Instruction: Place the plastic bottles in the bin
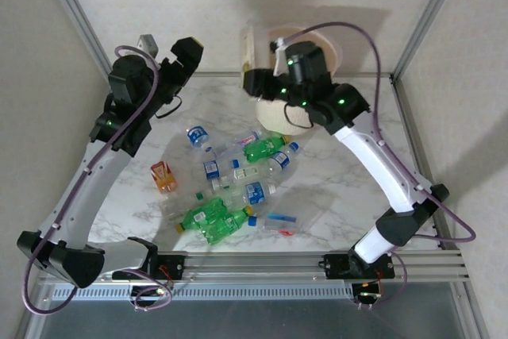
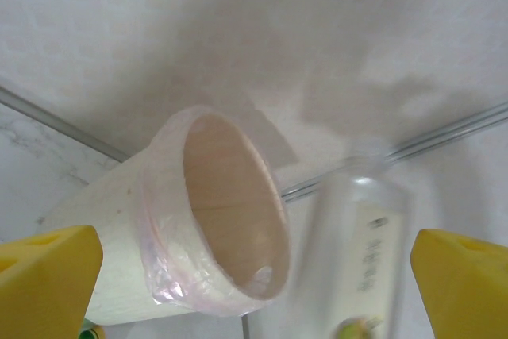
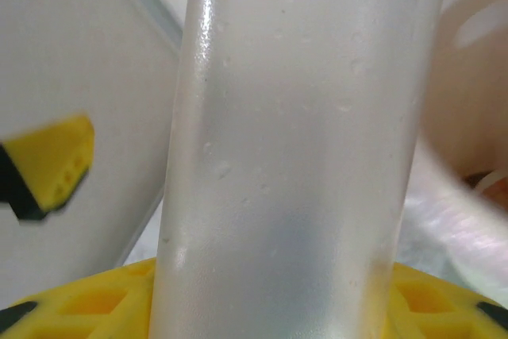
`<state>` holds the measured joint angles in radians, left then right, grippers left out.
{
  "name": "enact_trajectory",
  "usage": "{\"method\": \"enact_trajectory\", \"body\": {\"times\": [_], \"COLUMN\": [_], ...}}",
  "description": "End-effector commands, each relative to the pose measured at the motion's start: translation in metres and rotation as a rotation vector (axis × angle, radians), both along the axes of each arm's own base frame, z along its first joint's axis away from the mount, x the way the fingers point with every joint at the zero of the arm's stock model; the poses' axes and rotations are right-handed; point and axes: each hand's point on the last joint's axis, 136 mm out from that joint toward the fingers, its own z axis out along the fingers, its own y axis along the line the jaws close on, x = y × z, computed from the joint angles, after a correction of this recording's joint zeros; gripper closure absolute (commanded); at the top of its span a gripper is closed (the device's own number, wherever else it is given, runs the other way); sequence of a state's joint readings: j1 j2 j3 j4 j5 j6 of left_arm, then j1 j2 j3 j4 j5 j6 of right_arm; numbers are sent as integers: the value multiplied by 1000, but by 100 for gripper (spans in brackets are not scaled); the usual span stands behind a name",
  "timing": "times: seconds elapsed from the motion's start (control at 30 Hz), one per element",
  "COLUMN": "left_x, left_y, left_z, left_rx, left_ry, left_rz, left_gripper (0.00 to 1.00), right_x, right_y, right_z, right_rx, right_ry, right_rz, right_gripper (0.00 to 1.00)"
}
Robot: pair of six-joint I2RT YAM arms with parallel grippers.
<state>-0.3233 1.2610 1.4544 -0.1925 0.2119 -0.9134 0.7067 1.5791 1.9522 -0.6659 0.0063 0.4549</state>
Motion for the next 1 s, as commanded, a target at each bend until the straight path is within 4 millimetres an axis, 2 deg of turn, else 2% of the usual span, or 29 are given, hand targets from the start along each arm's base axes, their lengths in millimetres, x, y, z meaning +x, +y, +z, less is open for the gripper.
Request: {"method": "enact_trajectory", "body": {"times": [0.0, 0.17, 0.3, 0.53, 0.83, 0.97], "left_x": [7, 8, 6, 3, 7, 11], "left_y": [1, 8, 18, 26, 23, 25], "left_z": [-16, -39, -57, -70, -76, -81], "left_rx": [36, 112, 159, 181, 199, 216], "left_ry": [26, 88, 136, 166, 180, 195], "left_rz": [10, 48, 91, 125, 111, 125], "left_gripper": [1, 4, 6, 5, 5, 5], "right_x": [21, 52, 72, 96, 120, 129], "right_y": [-54, -90, -101, -112, -120, -120], "right_z": [35, 37, 31, 18, -14, -37], "right_rx": [2, -1, -30, -98, -224, -284], "right_ry": [-86, -85, -87, -80, -58, -21], "right_rz": [-163, -266, -309, -355, -397, -403], "right_gripper": [59, 59, 59, 59, 58, 58]}}
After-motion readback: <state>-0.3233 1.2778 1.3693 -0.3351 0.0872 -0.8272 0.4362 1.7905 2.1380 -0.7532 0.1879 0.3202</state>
